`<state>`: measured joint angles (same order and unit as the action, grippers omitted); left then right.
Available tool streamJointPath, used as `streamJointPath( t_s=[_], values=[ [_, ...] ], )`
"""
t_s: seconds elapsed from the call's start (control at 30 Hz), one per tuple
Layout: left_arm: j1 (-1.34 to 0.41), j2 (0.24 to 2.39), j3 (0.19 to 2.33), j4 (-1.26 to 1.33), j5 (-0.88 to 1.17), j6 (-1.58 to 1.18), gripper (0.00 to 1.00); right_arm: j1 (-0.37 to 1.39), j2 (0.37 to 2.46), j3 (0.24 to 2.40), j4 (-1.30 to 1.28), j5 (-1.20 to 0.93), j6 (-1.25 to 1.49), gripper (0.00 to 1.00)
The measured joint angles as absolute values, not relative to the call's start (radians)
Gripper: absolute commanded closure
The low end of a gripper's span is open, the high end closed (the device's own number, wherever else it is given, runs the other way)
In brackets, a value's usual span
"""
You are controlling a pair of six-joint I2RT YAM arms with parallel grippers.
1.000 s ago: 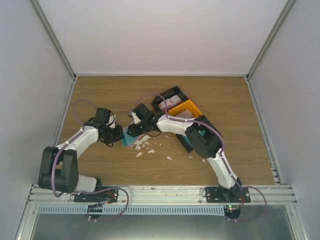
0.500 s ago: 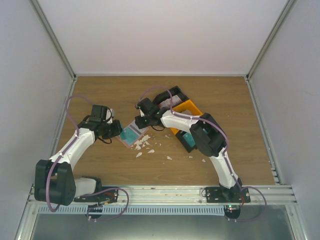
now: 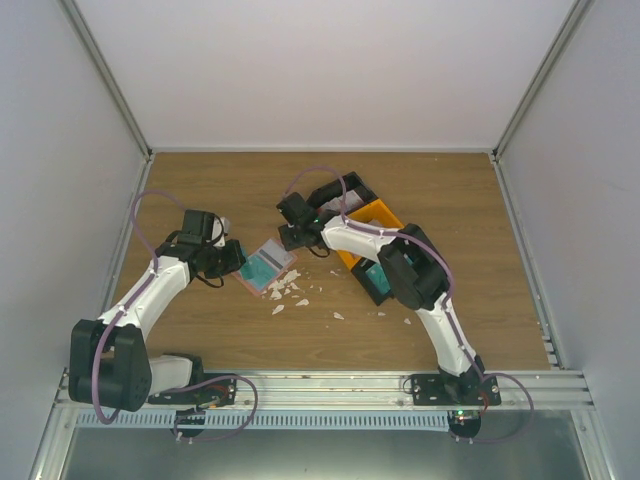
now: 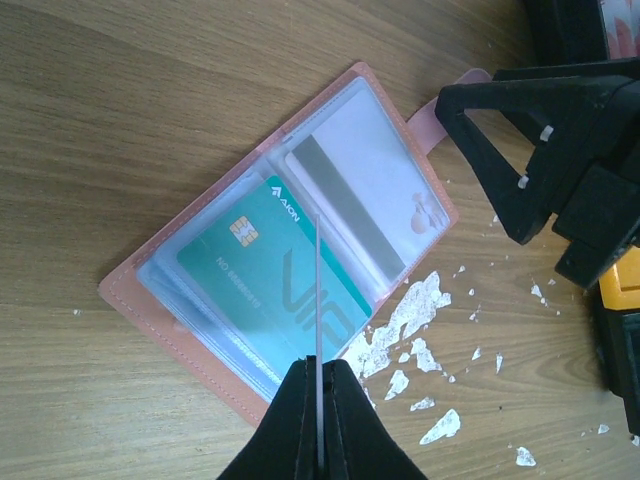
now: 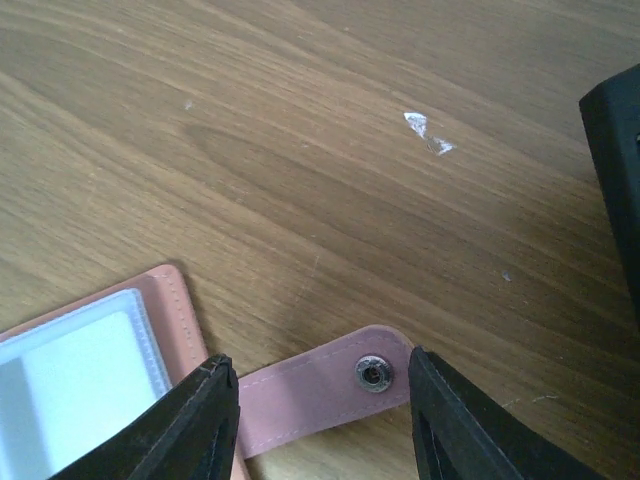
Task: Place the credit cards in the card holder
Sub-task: Insert the credit card into the card holder.
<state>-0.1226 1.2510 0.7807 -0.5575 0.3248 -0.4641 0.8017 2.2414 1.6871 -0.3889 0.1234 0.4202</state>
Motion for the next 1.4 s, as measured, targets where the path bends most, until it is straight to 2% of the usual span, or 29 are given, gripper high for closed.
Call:
streamJointPath(
  t_s=[0.27,0.47,0.57,0.7,0.83,0.97,1.17,1.4],
  values=[
    [-0.123,1.250,0.781,-0.558,0.334,-0.464,1.00,0.796,2.280,1.698,-0.405,0.139,0.430,0.52],
    [-0.123,1.250,0.780,-0.557,0.340,-0.464,1.00,0.791,2.280,1.707,-0.437,0.176,0.466,0.48],
    [-0.123,1.250,0.780,-0.557,0.341,-0.464,1.00,0.788,2.280,1.708,-0.443,0.179,0.473,0.49],
    [-0.123,1.250,0.780,-0.557,0.344,-0.464,1.00,0.782,2.280,1.708,-0.430,0.142,0.461,0.59],
    [-0.123,1.249,0.778,-0.554,0.356,-0.464,1.00,0.778,2.280,1.707,-0.400,0.081,0.453,0.79],
    [-0.123,1.246,0.763,-0.534,0.382,-0.472,1.00,0.775,2.280,1.702,-0.381,0.056,0.459,0.90],
    [-0.125,1.245,0.714,-0.456,0.456,-0.515,1.00,0.771,2.263,1.642,-0.327,0.057,0.492,0.97],
    [-0.147,1.253,0.646,-0.315,0.537,-0.591,1.00,0.771,2.154,1.464,-0.276,0.086,0.555,0.99]
  ],
)
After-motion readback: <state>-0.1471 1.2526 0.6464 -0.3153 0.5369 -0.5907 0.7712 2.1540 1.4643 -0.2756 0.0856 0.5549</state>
